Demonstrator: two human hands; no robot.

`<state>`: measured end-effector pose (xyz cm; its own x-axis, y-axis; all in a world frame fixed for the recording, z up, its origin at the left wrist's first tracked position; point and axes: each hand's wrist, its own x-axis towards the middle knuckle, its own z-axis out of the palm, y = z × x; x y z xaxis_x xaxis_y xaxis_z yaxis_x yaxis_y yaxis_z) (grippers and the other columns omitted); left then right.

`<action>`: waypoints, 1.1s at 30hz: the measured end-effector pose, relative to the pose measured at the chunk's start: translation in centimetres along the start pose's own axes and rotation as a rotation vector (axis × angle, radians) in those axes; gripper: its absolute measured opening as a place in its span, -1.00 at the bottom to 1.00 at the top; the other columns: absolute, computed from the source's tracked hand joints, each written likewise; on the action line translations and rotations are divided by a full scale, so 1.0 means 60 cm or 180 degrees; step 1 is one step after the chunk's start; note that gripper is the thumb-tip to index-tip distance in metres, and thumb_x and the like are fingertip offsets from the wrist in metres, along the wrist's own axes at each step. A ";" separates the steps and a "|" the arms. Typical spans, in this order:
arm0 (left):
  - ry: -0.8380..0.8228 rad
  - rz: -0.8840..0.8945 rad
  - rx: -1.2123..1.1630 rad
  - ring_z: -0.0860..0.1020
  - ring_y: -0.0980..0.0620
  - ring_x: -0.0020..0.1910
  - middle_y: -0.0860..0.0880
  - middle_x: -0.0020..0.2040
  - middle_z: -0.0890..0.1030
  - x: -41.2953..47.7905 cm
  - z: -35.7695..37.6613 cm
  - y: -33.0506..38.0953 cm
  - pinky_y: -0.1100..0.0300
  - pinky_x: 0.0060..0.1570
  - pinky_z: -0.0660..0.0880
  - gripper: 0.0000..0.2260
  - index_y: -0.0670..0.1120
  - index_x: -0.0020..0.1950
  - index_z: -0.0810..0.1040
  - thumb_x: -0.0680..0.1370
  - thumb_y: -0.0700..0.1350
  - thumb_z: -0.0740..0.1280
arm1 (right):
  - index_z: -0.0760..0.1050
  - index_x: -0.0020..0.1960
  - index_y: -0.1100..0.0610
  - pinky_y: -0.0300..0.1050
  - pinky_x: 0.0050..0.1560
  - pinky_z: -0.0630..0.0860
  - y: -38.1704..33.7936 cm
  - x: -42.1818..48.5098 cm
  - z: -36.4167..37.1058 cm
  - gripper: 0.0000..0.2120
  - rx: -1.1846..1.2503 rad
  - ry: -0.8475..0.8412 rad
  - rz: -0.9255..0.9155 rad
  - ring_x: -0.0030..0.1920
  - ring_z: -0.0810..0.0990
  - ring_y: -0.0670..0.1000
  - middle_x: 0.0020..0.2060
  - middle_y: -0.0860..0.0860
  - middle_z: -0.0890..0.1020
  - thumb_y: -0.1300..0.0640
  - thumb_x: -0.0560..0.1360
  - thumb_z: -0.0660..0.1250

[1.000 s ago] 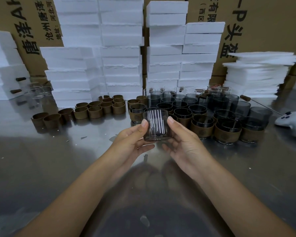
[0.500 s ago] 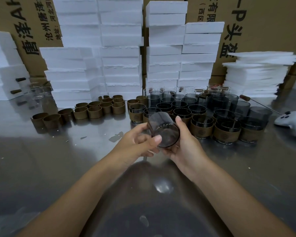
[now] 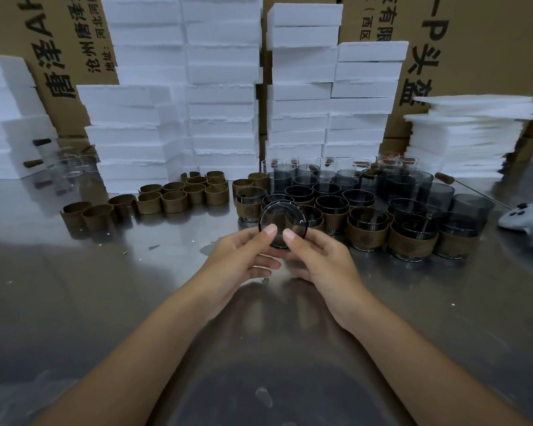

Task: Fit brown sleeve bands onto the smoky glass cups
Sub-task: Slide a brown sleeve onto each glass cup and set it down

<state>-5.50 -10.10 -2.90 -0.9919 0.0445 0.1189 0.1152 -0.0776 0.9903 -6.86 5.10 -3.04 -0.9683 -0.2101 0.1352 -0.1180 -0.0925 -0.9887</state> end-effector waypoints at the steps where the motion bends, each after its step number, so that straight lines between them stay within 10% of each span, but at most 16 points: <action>1: 0.0065 0.0043 0.0073 0.64 0.08 -0.23 -0.04 -0.18 0.70 0.001 0.000 -0.001 0.28 -0.24 0.55 -0.49 -0.03 0.02 0.61 0.23 0.29 0.43 | 0.60 0.03 0.00 0.10 0.19 0.54 0.000 0.001 0.000 -0.85 0.0043 0.0022 -0.0020 0.01 0.67 -0.03 -0.08 -0.04 0.72 0.01 0.47 0.41; 12: 0.0258 0.0361 0.1111 0.61 0.20 -0.30 0.12 -0.31 0.66 0.006 -0.002 -0.012 0.27 -0.20 0.47 -0.41 -0.02 0.26 0.43 0.32 0.25 0.31 | 0.47 0.34 0.13 0.05 0.31 0.46 0.009 0.009 -0.004 -0.43 0.0133 0.0278 -0.0068 0.18 0.59 -0.03 0.15 0.03 0.62 -0.06 0.39 0.44; 18: 0.0324 0.0296 0.0901 0.63 0.15 -0.26 0.10 -0.28 0.65 0.024 -0.016 -0.011 0.24 -0.18 0.50 -0.69 0.09 0.06 0.53 0.50 0.24 0.17 | 0.56 0.17 0.15 -0.23 -0.13 0.57 0.014 0.019 -0.008 -0.65 0.0420 0.0471 0.0084 0.04 0.63 -0.02 -0.01 -0.02 0.68 -0.04 0.49 0.35; 26: 0.1251 0.0294 0.2219 0.52 0.16 -0.22 0.00 -0.07 0.54 0.091 -0.119 -0.021 0.45 -0.35 0.42 -0.84 -0.08 0.16 0.52 0.58 -0.12 0.30 | 0.57 -0.15 -0.01 -0.24 -0.14 0.59 0.030 0.032 -0.008 -0.82 0.0358 0.0331 0.0060 -0.16 0.60 -0.12 -0.21 -0.10 0.65 -0.10 0.47 0.31; 33: 0.1858 -0.0015 0.3294 0.44 -0.17 0.26 -0.21 0.31 0.40 0.170 -0.223 -0.014 0.00 0.28 0.36 -0.60 -0.19 0.36 0.40 0.54 -0.16 0.34 | 0.61 -0.02 0.00 -0.23 -0.12 0.59 0.043 0.040 -0.005 -0.70 0.0249 0.0341 0.0002 -0.16 0.60 -0.17 -0.24 -0.18 0.66 -0.17 0.45 0.26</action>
<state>-16.45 -22.92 -3.45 -0.8359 -0.4387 0.3299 -0.1661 0.7750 0.6097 -9.55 4.67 -5.31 -0.9868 -0.1052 0.1228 -0.1040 -0.1689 -0.9801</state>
